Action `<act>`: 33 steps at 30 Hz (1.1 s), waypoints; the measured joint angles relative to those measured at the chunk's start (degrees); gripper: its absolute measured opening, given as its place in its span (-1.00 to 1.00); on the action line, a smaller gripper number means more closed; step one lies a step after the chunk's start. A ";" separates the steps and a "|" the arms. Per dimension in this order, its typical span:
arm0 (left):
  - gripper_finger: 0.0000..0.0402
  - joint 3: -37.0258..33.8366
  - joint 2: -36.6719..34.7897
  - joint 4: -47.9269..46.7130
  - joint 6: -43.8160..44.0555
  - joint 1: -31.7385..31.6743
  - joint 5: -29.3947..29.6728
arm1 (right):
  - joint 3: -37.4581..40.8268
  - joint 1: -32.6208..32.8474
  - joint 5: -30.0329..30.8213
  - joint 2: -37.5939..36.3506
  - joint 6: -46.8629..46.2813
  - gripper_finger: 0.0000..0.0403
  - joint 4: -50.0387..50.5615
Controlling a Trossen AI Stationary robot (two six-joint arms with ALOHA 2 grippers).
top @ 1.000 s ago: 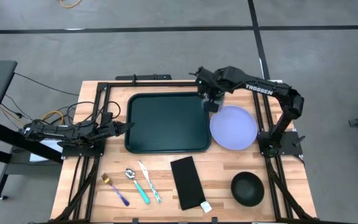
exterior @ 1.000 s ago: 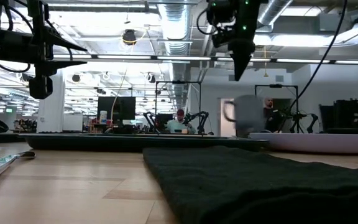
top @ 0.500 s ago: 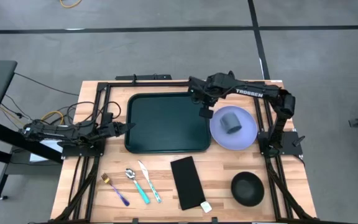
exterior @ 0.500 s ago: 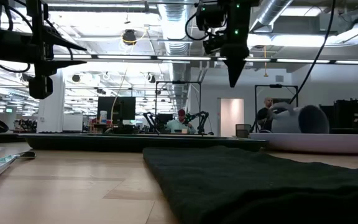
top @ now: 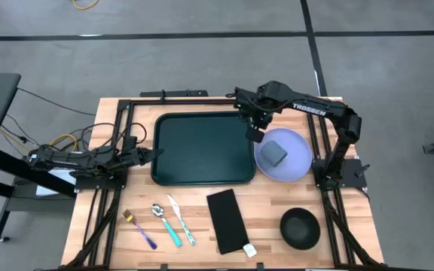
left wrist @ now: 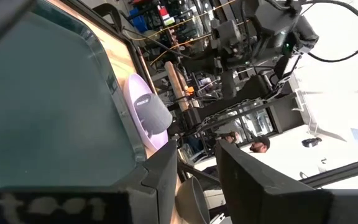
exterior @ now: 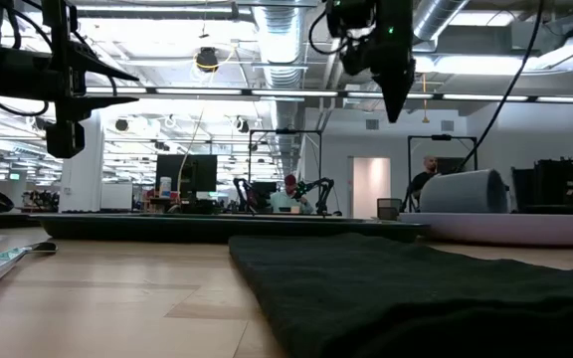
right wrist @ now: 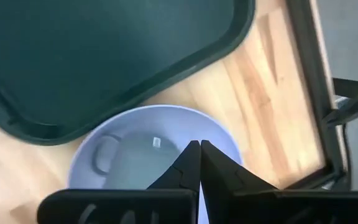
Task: Set up tray
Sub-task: Put the gray mug on the black tray
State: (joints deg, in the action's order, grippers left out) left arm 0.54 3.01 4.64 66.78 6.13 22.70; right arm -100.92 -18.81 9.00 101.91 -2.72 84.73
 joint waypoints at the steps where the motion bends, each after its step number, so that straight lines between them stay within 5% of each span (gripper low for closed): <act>1: -0.50 0.00 0.00 0.00 0.00 0.00 0.02 | 0.02 0.59 -0.16 -0.91 -0.28 -1.00 0.06; 8: -0.50 0.00 0.00 0.00 -0.19 0.00 0.04 | 4.81 7.29 -0.16 -13.79 -2.53 -1.00 -5.15; 15: -0.50 0.00 0.00 0.00 -0.37 0.00 0.08 | 20.76 10.37 -2.00 -29.81 -21.49 -1.00 -16.18; 23: -0.50 0.00 0.00 0.00 -0.68 0.00 0.09 | 38.98 10.67 -3.37 -42.23 -41.15 -1.00 -17.55; 33: -0.50 0.00 0.00 0.00 -0.59 0.00 0.11 | 50.75 11.29 -3.13 -53.23 -55.01 -0.94 -21.68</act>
State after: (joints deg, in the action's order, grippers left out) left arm 0.54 3.01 4.64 66.19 6.13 22.81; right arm -50.17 -7.52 5.87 48.68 -57.73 63.05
